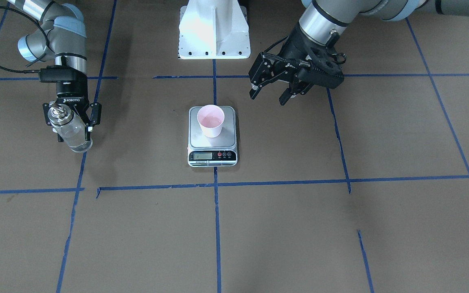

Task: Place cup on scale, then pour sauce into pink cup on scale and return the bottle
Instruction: 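Carry the bottle with the right gripper toward the pink cup on the scale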

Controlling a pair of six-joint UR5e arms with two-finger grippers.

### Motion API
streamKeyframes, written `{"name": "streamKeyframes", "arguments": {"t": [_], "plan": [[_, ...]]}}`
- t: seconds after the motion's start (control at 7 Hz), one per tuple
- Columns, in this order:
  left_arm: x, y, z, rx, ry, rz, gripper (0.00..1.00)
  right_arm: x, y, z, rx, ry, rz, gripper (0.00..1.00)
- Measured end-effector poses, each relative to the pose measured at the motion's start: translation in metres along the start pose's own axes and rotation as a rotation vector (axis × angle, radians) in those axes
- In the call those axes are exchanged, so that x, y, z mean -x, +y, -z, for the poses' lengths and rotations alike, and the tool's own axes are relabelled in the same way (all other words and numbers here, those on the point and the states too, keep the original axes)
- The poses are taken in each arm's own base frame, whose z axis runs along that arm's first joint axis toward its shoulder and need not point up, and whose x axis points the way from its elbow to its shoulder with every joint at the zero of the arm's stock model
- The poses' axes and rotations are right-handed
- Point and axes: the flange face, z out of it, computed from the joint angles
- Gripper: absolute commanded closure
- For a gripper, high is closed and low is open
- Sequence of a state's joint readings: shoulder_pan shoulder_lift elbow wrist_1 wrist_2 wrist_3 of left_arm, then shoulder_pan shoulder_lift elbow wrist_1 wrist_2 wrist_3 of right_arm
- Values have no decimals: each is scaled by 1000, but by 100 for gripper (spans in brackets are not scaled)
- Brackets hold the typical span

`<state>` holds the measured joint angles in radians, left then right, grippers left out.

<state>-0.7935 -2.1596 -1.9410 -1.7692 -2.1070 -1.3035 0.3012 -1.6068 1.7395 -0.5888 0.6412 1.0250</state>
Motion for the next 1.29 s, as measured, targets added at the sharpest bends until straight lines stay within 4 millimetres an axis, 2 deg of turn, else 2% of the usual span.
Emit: {"name": "streamKeyframes", "arguments": {"t": [0.14,0.43,0.57,0.71,1.0,1.29], "plan": [[2,-1,4,-5,1,0,17,13,-10,-3,-9,-7,41,100],[14,-7,8,-16,-8,9,8,46,-20,-10,-5,7,111,100],[19,-12,12,-22,-11,14,1,67,-28,-13,-3,9,184,100],[24,-16,16,-29,-14,20,1,83,-36,-15,-5,10,285,100],[50,-28,26,-26,-35,-18,1,110,-42,-19,18,24,413,100],[97,-50,44,-30,-75,-92,1,143,-53,-24,33,91,601,100]]}}
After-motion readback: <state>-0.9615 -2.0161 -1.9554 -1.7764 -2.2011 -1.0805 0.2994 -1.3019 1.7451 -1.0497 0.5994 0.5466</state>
